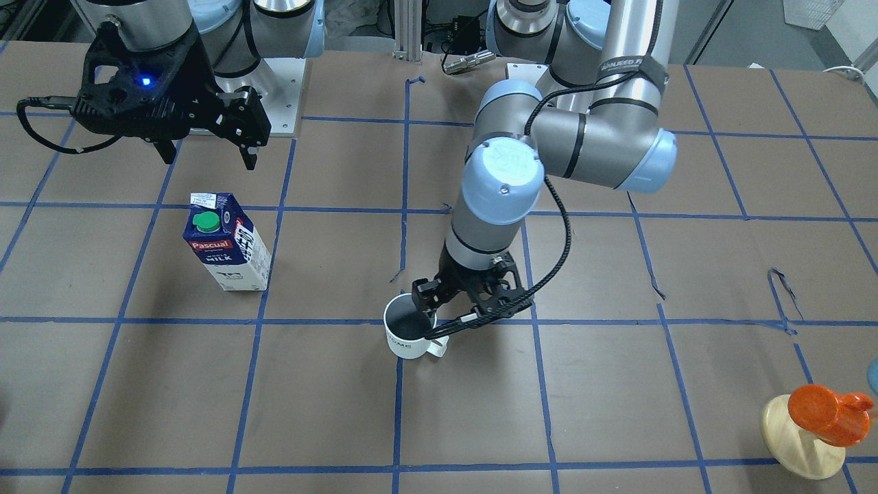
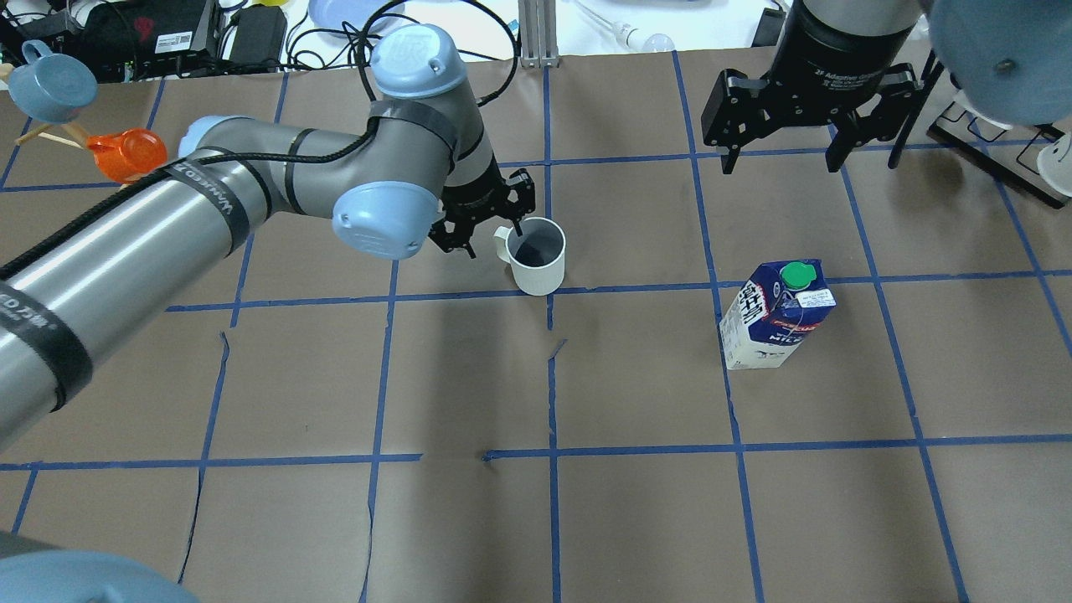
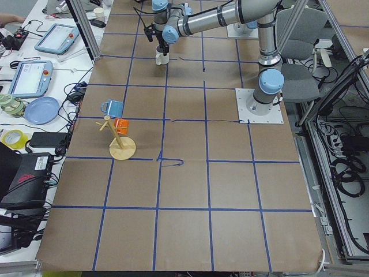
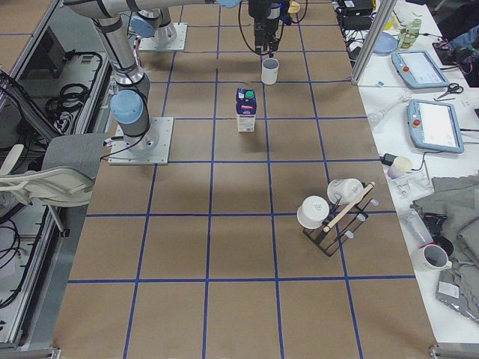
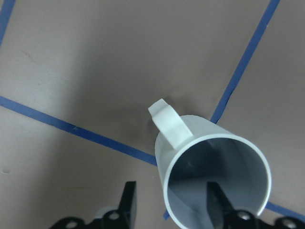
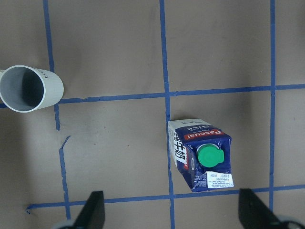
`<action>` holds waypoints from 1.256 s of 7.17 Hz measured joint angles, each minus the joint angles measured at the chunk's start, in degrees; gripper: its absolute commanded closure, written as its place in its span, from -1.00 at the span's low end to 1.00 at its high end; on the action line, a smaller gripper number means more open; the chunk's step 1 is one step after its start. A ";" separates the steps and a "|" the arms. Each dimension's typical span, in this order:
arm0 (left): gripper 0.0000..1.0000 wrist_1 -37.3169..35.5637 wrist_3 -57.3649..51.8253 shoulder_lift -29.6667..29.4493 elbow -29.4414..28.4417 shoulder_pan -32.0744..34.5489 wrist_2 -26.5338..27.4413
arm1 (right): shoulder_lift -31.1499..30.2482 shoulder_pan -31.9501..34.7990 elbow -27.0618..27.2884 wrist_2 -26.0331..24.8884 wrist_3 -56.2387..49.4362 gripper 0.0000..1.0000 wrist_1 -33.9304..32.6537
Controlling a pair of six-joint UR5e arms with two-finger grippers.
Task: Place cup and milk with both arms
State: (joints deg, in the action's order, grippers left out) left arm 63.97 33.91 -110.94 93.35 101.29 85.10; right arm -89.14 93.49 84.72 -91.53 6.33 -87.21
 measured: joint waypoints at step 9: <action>-1.00 22.76 -33.04 16.77 -9.55 -13.57 3.68 | 5.42 -9.61 14.18 0.62 -9.58 -1.00 -8.93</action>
State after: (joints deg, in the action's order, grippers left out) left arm 86.72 0.88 -94.17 83.80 87.72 88.78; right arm -83.72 83.88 98.91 -90.91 -3.26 -96.14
